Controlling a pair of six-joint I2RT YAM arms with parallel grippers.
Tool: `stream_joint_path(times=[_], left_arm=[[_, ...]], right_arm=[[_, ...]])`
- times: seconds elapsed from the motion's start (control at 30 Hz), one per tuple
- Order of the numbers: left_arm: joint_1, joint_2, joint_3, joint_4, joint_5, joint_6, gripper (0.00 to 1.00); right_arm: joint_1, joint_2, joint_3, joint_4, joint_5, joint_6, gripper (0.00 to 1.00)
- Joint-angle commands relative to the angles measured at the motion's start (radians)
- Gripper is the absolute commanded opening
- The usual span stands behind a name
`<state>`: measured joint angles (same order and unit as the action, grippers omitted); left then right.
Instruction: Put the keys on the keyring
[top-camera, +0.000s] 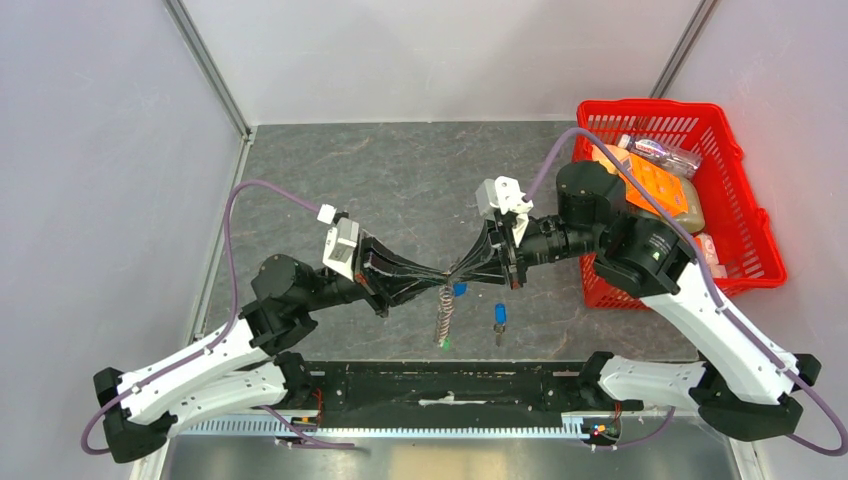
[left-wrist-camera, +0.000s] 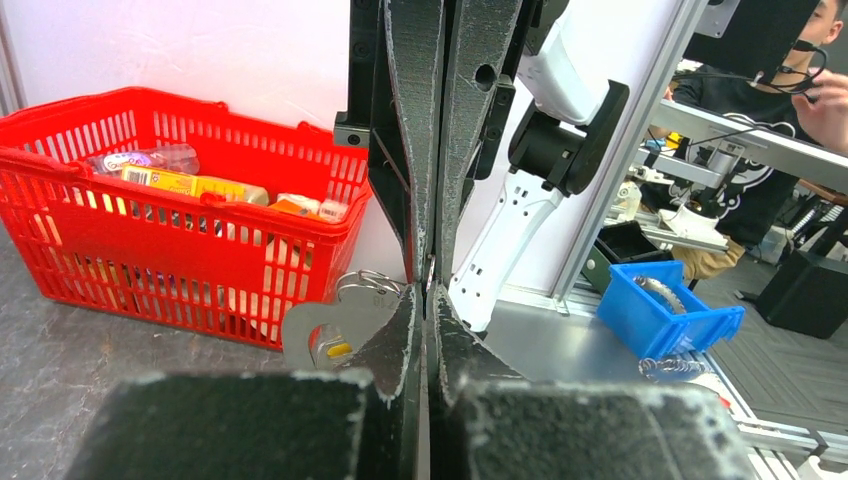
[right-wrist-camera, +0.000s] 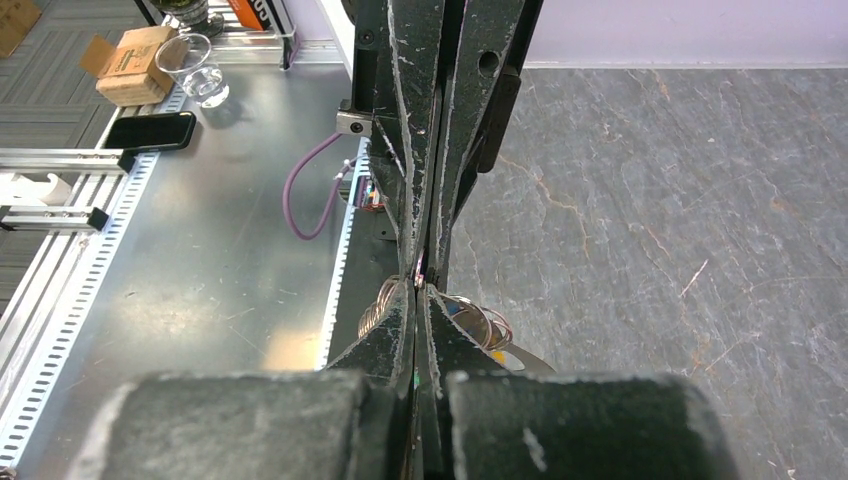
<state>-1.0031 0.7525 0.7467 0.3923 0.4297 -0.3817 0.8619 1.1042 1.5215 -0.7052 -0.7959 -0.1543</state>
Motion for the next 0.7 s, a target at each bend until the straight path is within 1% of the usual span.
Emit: stream_joint_path(times=[0.0,0.03,0.07,0.1,0.23,0.33,0.4,0.47,0.53,0.67], left_arm=[[0.002,0.001,-0.004,0.053,0.006,-0.022,0.02],[0.001,-0.001,-0.007,0.058,0.006,-0.022,0.02],[0.001,-0.004,-0.010,0.064,0.006,-0.022,0.02],[0.002,-0.008,-0.012,0.066,0.006,-0.024,0.02],[0.002,-0.028,-0.023,0.074,0.009,-0.027,0.02],[0.002,-0.054,-0.032,0.058,0.007,-0.023,0.02],[0.002,-0.068,-0.038,0.043,0.006,-0.016,0.02],[0.002,-0.083,-0.048,0.038,0.004,-0.016,0.02],[0.001,-0.103,-0.059,0.031,0.002,-0.015,0.02],[0.001,-0.148,-0.090,0.028,-0.011,-0.019,0.02]], right_arm=[[0.008,-0.039,0.033,0.028,-0.038,-0.014,0.00],[0.008,-0.042,0.030,0.023,-0.036,-0.017,0.00],[0.008,-0.043,0.029,0.018,-0.028,-0.016,0.02],[0.008,-0.047,0.029,0.014,-0.017,-0.014,0.13],[0.008,-0.071,0.024,0.005,0.066,0.003,0.43],[0.008,-0.107,0.016,-0.010,0.175,0.020,0.56],[0.008,-0.123,0.012,-0.018,0.242,0.050,0.61],[0.008,-0.133,0.020,-0.039,0.309,0.096,0.64],[0.008,-0.125,0.039,-0.086,0.411,0.150,0.65],[0.007,-0.091,0.046,-0.201,0.641,0.324,0.66]])
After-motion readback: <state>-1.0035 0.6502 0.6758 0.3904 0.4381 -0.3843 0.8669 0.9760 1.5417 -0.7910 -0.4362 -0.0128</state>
